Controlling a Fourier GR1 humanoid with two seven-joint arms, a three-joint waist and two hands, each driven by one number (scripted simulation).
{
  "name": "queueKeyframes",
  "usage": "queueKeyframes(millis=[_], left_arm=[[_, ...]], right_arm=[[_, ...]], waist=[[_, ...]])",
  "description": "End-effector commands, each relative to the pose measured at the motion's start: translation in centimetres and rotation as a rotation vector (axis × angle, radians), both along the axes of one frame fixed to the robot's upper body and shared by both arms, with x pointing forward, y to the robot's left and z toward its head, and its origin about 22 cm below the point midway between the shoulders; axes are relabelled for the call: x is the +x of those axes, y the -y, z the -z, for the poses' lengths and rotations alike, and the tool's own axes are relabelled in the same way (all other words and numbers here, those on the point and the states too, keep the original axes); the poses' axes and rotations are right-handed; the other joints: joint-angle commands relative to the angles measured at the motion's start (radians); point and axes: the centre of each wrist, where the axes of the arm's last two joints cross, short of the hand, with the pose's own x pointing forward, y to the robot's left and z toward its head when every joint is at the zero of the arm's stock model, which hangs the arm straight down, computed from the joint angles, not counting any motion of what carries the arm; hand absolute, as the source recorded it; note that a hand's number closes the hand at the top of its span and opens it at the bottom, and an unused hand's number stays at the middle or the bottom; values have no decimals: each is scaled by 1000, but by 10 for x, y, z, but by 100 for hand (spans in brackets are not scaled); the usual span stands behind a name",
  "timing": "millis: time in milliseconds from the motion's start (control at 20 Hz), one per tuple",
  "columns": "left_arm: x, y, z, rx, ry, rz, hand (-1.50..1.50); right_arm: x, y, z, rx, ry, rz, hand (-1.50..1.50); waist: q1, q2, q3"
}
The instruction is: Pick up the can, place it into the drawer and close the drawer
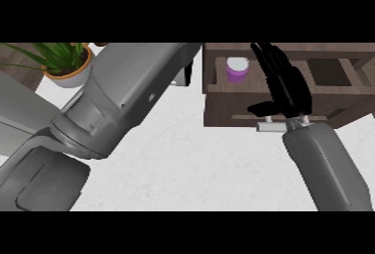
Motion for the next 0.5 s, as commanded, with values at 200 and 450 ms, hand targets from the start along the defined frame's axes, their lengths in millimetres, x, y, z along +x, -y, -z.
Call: queueKeyframes(millis=[200,450], left_arm=[[10,-33,12,10,-10,-34,-150],[10,-52,-8,12,-13,-7,-150]], right_arm=[[43,4,19,-45,72,110,-150],[62,-22,14,-42,131,167,-150]], waist=[[24,-2,0],[61,-7,-1]])
